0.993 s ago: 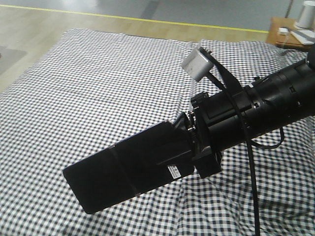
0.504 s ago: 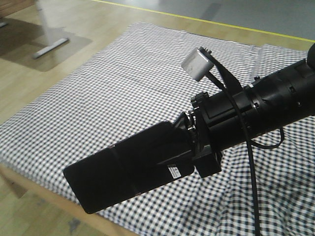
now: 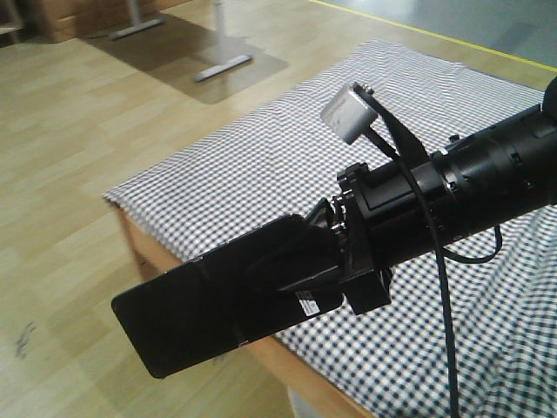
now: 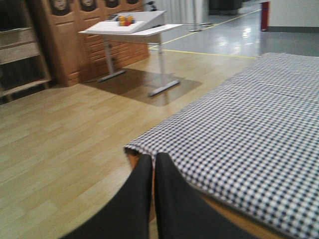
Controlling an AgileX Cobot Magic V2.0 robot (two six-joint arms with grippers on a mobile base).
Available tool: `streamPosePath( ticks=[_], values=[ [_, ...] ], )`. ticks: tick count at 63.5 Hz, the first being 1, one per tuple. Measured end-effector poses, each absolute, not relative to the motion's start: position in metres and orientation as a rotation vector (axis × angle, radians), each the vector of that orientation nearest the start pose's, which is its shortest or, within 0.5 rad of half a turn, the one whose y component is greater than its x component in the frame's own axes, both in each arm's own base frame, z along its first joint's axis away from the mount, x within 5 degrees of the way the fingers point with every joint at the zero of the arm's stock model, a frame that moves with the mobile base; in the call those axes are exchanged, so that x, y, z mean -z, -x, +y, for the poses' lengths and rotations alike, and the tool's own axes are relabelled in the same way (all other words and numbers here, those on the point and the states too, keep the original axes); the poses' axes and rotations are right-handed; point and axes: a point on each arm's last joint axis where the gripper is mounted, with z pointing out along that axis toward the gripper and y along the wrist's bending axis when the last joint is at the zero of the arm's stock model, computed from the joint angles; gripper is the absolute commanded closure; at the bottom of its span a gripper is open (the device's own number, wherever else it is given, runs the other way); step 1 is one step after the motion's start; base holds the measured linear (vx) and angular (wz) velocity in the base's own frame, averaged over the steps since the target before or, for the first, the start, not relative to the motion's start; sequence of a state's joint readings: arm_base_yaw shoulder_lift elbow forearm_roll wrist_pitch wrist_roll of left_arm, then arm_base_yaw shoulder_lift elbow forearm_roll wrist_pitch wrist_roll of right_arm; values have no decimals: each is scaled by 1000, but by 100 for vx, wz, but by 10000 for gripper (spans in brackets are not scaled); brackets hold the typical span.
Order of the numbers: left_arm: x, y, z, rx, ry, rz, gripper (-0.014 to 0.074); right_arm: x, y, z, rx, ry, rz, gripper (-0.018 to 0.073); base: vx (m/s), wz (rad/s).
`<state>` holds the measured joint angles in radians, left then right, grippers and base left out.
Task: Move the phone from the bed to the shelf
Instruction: 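Hold the phone in the right gripper while the base turns away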
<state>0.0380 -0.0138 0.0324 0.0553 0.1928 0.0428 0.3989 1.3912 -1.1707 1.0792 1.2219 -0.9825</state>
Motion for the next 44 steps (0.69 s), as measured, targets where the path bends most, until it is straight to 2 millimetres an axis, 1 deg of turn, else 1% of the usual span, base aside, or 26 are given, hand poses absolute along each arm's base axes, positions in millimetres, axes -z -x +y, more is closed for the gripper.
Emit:
streamPosePath(
  ticks=[44],
  values=[
    [-185, -56, 3, -110, -42, 1695, 596, -352, -214, 172, -1240, 1234, 2022, 560, -14, 55]
  ],
)
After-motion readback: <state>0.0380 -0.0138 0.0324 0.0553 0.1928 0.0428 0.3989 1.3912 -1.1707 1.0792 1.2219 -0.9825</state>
